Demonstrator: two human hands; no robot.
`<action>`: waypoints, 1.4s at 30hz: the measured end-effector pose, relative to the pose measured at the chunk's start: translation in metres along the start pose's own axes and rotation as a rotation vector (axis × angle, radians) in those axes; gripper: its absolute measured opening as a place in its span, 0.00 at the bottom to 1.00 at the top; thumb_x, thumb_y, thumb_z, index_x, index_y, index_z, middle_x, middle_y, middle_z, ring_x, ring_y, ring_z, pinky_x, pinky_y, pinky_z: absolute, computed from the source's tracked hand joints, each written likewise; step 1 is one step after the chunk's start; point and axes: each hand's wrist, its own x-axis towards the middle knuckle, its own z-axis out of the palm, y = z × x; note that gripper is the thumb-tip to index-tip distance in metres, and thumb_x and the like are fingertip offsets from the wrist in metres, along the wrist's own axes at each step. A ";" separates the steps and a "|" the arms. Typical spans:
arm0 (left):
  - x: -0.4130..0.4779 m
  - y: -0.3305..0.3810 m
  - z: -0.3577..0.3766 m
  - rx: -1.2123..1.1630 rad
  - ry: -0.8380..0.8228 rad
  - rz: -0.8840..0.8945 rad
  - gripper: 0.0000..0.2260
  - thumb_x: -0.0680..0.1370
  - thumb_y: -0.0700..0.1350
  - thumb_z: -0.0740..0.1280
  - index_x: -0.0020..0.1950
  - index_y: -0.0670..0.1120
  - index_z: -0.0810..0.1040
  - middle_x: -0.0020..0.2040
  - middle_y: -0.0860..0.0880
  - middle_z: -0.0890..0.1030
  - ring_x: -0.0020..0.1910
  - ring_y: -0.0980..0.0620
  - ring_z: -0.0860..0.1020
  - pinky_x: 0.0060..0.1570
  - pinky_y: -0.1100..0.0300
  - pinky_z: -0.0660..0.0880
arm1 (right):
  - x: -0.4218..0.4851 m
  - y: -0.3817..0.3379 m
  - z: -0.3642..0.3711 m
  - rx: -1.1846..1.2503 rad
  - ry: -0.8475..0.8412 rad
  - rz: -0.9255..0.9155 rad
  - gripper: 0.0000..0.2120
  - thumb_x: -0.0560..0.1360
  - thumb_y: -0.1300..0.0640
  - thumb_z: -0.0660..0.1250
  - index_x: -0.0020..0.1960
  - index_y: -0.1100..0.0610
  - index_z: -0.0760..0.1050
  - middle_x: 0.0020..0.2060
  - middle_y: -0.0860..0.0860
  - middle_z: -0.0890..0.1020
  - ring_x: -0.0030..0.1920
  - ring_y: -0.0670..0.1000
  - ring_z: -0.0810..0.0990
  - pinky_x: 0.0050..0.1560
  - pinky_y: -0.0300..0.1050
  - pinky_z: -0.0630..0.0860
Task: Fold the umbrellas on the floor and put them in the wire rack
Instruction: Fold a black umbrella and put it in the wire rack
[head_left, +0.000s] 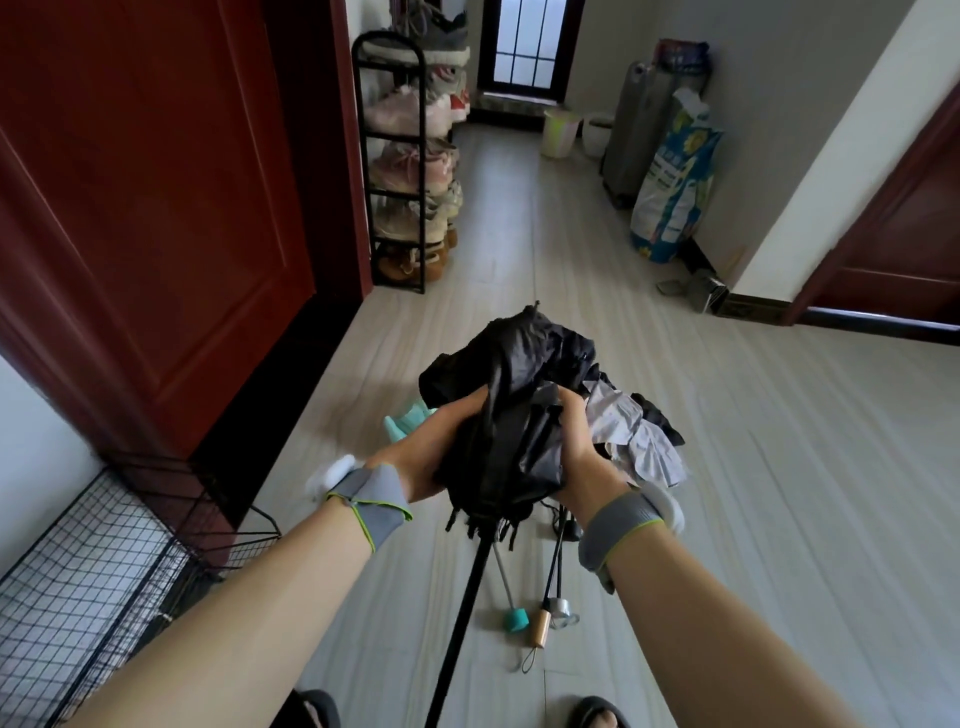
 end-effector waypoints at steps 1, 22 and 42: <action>0.000 0.002 0.002 0.043 0.027 0.004 0.21 0.76 0.56 0.69 0.63 0.44 0.82 0.59 0.44 0.84 0.58 0.48 0.83 0.62 0.55 0.75 | 0.002 0.000 0.002 -0.029 0.026 -0.003 0.17 0.81 0.51 0.59 0.38 0.59 0.76 0.32 0.56 0.81 0.36 0.54 0.78 0.41 0.45 0.73; 0.031 0.003 -0.054 0.110 0.711 0.239 0.39 0.51 0.74 0.77 0.52 0.50 0.86 0.48 0.51 0.87 0.48 0.48 0.85 0.55 0.49 0.81 | 0.020 -0.014 -0.042 -0.238 -0.081 -0.059 0.29 0.77 0.31 0.62 0.58 0.56 0.81 0.54 0.54 0.85 0.51 0.61 0.86 0.56 0.57 0.80; 0.033 -0.011 -0.022 0.925 0.945 0.190 0.20 0.79 0.51 0.63 0.60 0.37 0.81 0.58 0.36 0.82 0.61 0.35 0.78 0.54 0.52 0.71 | 0.010 0.002 0.004 -0.203 -0.252 -0.062 0.16 0.80 0.62 0.61 0.34 0.51 0.71 0.29 0.46 0.75 0.33 0.46 0.76 0.39 0.45 0.68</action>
